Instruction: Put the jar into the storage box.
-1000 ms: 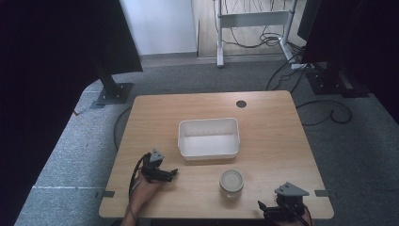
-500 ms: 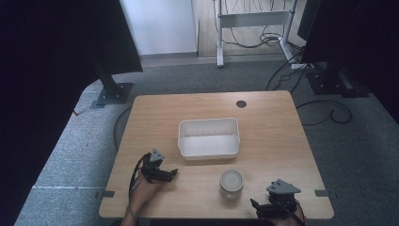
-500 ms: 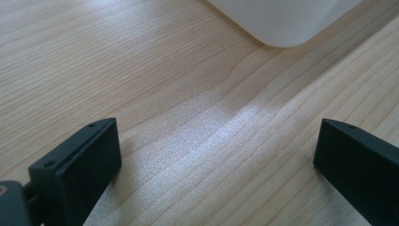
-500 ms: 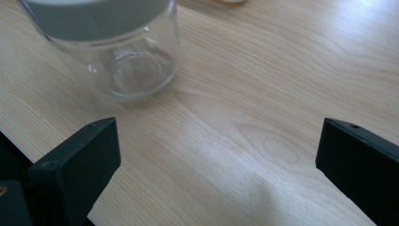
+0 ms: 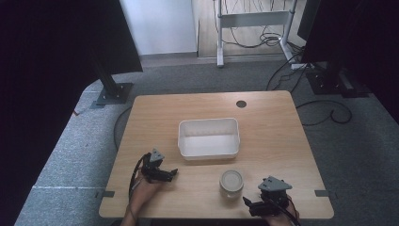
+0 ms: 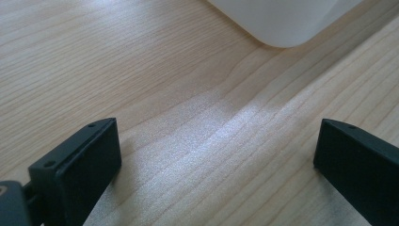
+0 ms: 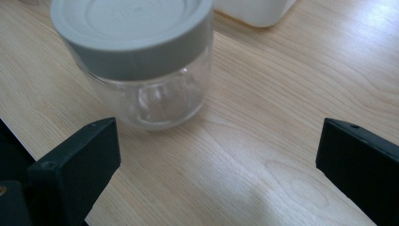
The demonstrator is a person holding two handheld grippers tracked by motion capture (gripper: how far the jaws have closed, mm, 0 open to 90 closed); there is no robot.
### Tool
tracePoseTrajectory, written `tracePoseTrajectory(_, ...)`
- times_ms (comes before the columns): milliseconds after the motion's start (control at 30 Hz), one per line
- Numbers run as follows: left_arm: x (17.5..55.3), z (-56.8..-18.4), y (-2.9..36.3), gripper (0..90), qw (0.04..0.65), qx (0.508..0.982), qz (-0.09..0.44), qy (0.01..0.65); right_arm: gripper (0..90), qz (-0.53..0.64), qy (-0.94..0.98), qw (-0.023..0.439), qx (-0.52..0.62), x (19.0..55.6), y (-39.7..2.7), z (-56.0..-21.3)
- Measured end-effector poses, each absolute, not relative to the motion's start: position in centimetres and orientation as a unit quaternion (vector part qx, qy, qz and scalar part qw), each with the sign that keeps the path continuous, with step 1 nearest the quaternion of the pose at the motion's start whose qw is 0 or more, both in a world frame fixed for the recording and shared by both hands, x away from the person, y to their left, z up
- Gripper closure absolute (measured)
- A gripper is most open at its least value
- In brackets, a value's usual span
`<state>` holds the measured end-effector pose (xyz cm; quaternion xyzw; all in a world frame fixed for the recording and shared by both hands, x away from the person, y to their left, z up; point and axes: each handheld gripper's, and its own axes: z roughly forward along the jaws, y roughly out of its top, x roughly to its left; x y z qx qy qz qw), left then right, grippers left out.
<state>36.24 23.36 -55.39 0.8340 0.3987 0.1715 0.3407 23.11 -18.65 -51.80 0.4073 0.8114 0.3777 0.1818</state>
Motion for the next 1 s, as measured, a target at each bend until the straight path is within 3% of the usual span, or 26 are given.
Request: tracePoseTrajectory(1000, 36.2, -55.4, 23.4, 1.0, 0.34, 0.835, 0.172, 0.398, 0.0, 0.38, 0.832, 0.17, 0.365, 24.7, -14.8, -52.0)
